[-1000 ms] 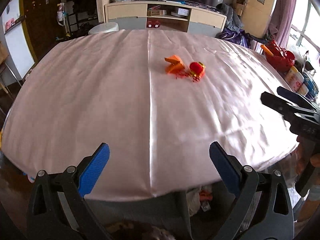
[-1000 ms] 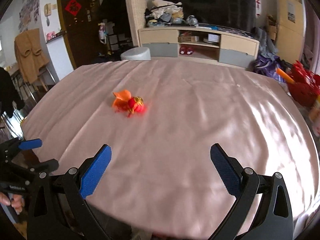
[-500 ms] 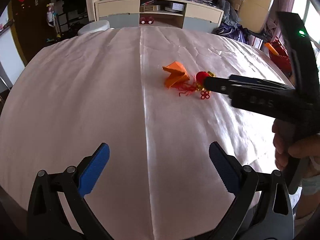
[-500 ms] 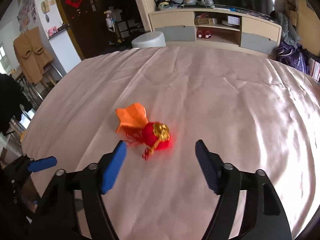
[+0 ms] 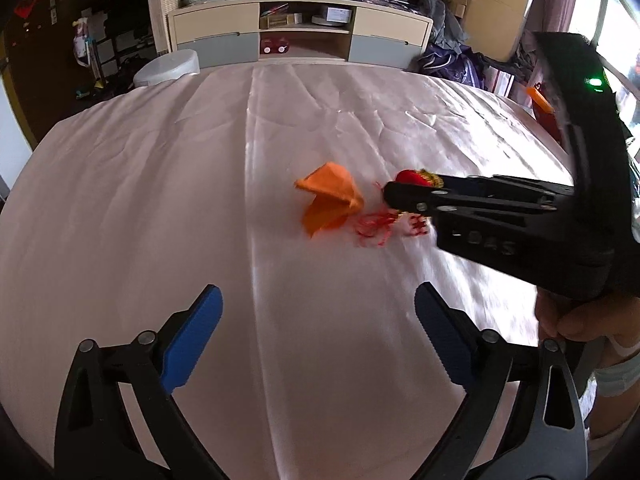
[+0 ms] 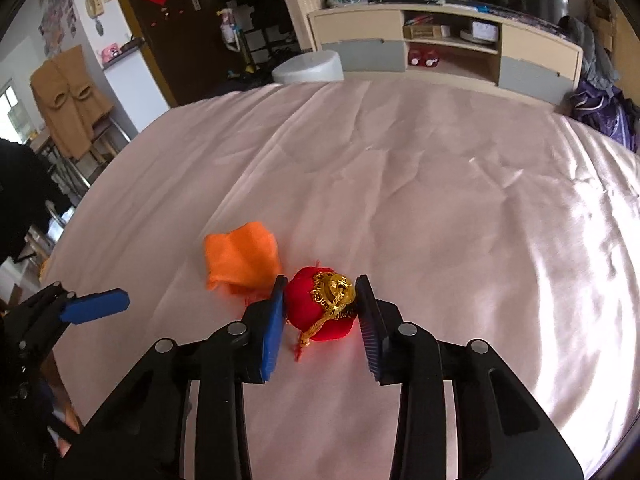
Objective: Collect trash
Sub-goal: 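Move the right tool to the red lantern ornament and grasp it, then grasp the orange paper piece with the left tool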
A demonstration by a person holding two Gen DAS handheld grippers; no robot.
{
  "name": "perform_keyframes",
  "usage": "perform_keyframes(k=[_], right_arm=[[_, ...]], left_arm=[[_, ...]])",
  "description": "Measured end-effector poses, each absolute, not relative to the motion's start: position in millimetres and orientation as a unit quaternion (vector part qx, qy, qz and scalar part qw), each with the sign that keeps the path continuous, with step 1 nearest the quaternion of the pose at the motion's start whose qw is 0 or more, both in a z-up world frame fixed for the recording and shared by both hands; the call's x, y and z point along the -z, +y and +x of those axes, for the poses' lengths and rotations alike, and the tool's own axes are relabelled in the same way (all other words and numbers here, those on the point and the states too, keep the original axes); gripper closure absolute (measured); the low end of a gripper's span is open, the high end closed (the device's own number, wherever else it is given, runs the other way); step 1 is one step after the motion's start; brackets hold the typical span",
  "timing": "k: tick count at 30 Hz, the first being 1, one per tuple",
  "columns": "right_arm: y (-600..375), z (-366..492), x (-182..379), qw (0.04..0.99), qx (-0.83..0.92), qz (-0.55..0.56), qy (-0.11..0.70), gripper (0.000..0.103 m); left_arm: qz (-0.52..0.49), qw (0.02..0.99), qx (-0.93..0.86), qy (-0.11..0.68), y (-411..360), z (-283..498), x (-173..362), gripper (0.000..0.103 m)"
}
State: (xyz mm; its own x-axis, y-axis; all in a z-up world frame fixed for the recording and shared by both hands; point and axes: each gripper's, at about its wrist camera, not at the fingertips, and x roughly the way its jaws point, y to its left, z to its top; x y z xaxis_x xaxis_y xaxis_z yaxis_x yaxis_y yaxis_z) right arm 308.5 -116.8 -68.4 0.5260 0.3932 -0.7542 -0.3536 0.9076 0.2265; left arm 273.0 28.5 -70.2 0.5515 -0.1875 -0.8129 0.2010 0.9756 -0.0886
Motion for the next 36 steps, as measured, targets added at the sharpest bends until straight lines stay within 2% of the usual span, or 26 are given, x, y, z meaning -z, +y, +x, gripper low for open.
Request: perform_keyframes(k=[5,14,16,18,20,28,36], right_arm=[[-141,313,51,0.894,-0.179,0.015,0.411,0.067],[-171,312,36,0.905,-0.166,0.014,0.391,0.068],[-173,310,36,0.905,-0.167,0.01,0.391,0.067],[-175,308,36,0.905,-0.169,0.009,0.391,0.068],[-177,305,35,0.905,-0.167,0.008,0.391,0.068],[-180,271,18,0.91,-0.178,0.01,0.375,0.068],[-184,202,-17,0.922,-0.189,0.003,0.339,0.068]], left_arm=[[0.006,0.881,0.118,0.458,19,297,72,0.021],[0.006,0.877,0.116,0.466,6,339,85,0.022],[0.017,0.882,0.113,0.457,3,341,86,0.031],[0.025,0.886,0.111,0.449,2,340,86,0.049],[0.029,0.887,0.11,0.448,3,338,84,0.06],[0.029,0.893,0.106,0.437,10,299,61,0.06],[0.036,0.906,0.112,0.406,2,211,12,0.06]])
